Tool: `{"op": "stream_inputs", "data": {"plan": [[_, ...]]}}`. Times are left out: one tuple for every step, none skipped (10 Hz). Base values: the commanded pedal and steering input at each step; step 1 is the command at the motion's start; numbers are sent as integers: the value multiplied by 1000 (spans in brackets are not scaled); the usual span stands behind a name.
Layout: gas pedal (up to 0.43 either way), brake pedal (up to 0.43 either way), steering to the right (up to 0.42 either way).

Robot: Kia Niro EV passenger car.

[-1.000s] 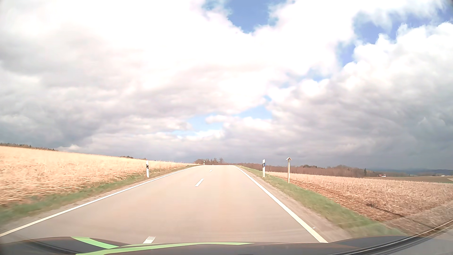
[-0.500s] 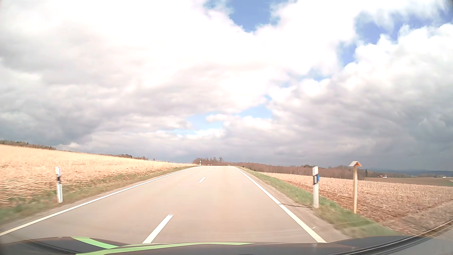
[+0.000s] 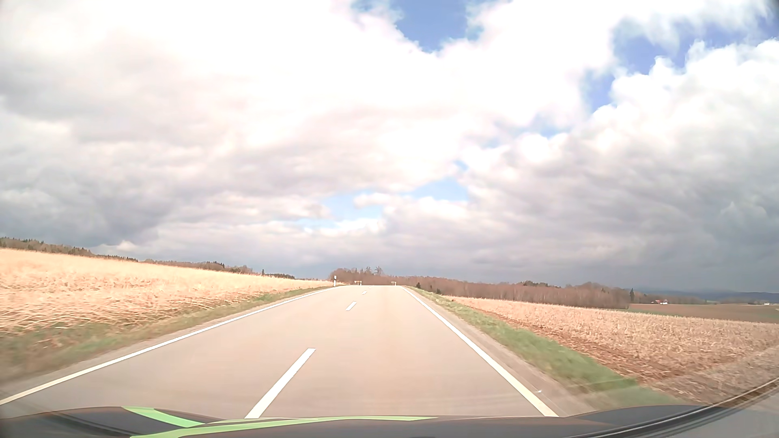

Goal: Follow the waypoints while adhering to traffic rules and regulations

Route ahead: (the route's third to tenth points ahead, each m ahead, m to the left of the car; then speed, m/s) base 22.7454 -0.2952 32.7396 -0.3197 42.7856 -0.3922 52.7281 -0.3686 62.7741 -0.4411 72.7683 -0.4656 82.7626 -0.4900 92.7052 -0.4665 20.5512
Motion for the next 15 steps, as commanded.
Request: {"op": "stream_inputs", "data": {"plan": [[319, 0, 1], [319, 0, 1], [311, 0, 0], [311, 0, 0], [287, 0, 0], [287, 0, 1], [280, 0, 0], [260, 0, 0], [248, 0, 0], [240, 0, 0], [228, 0, 0], [220, 0, 0], [209, 0, 0], [189, 0, 0], [189, 0, 0]]}}
